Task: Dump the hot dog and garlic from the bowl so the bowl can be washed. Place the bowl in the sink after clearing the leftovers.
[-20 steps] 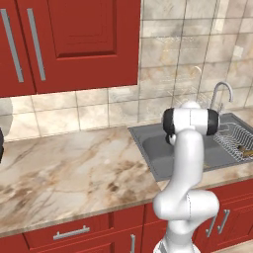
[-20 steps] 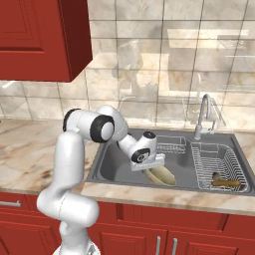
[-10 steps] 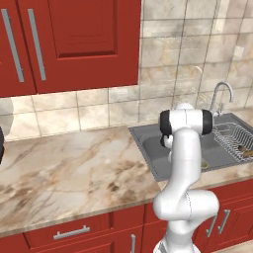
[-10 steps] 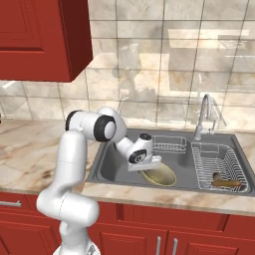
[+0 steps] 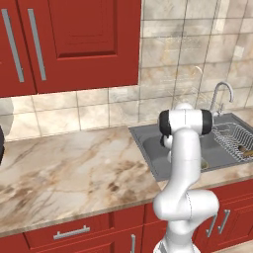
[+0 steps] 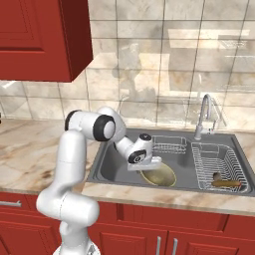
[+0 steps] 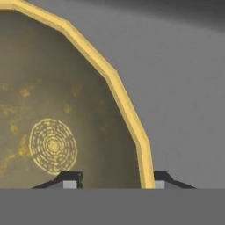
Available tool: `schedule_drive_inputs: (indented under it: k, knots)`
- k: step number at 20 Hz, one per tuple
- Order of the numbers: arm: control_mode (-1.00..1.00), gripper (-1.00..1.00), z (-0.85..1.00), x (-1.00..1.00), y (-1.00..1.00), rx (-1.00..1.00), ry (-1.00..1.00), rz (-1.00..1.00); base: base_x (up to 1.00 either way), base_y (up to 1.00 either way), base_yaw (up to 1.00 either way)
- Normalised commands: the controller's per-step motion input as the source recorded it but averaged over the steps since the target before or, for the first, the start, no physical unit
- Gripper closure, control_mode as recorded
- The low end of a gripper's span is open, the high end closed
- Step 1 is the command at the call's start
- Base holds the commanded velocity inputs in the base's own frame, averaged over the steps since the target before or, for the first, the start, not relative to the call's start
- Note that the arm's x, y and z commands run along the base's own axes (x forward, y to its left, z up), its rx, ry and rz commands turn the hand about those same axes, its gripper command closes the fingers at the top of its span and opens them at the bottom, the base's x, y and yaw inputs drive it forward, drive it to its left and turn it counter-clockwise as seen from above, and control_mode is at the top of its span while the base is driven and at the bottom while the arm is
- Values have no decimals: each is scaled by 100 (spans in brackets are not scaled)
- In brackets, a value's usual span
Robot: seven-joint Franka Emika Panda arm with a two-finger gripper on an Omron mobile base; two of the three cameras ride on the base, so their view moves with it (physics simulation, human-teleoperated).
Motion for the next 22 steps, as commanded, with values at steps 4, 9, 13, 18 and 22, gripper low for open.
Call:
schedule_drive_inputs:
  k: [4, 9, 13, 18, 22]
  knots:
    - [-100, -100, 42, -4, 6, 0, -7, -12, 0, 0, 0]
    - [-100, -100, 78, -9, 15, 0, -14, -16, 0, 0, 0]
    - [-100, -100, 89, -22, 6, 0, -21, -13, 0, 0, 0]
    - [-100, -100, 100, -27, 17, 0, -23, -16, 0, 0, 0]
    - [-100, -100, 100, -31, 34, 0, -25, -20, 0, 0, 0]
